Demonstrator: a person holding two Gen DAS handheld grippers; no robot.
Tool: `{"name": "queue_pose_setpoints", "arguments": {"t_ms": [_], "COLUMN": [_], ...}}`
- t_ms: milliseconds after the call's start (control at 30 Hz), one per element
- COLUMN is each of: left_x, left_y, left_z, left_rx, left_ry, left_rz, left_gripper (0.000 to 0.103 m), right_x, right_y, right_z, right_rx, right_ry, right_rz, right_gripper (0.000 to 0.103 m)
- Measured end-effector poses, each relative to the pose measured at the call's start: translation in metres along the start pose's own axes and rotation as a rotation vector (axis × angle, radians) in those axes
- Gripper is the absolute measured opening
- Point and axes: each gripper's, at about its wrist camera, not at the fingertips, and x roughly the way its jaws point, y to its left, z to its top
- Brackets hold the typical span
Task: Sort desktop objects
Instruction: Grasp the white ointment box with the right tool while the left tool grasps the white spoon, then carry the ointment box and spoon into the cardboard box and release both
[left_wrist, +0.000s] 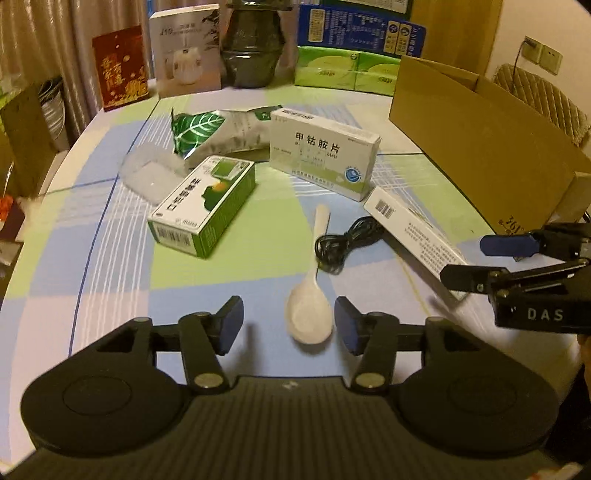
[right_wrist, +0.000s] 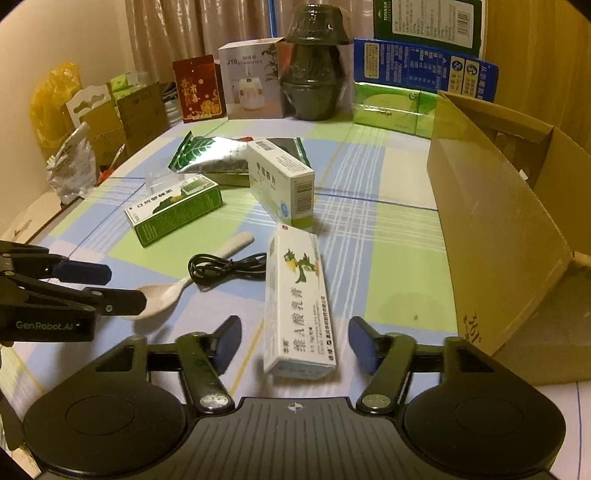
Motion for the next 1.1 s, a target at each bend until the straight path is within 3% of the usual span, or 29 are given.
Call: {"name": "queue_pose_setpoints", "arguments": {"t_ms": [267,400,667,800,1100], "left_x": [0.020,0.028,0.031,0.031,0.030], "left_y": [-0.019,-0.023,-0.021,-0.022,-0.019], "left_z": [-0.003,-0.006,-0.004,-0.004,-0.003], "left_rx": [0.200,0.228,0.218,0.222,0.176], "left_ry": [0.025,0.034,0.023,0.022,0.027], "left_rz": [0.005,-0.003,0.009,-0.006,-0.039], "left_gripper": [0.049,0.045,0.040,0.028,0.028], "right_x": [0.014,0.017,0.020,0.022,0.031], "right_y": [-0.005,-0.005,-0.007,-0.007,-0.017], "right_z": [-0.001,-0.002,-0.002,-0.001,0.003], "right_rx": [0.040,0.047,0.055,0.063,0.158], "right_ry": [0.032,0.034,0.035,0.035,0.032], "right_rz": [0.012,0.019,0.024,0.028,0.056], "right_gripper": [0.063,0.063,0.063,0.063,0.063]}}
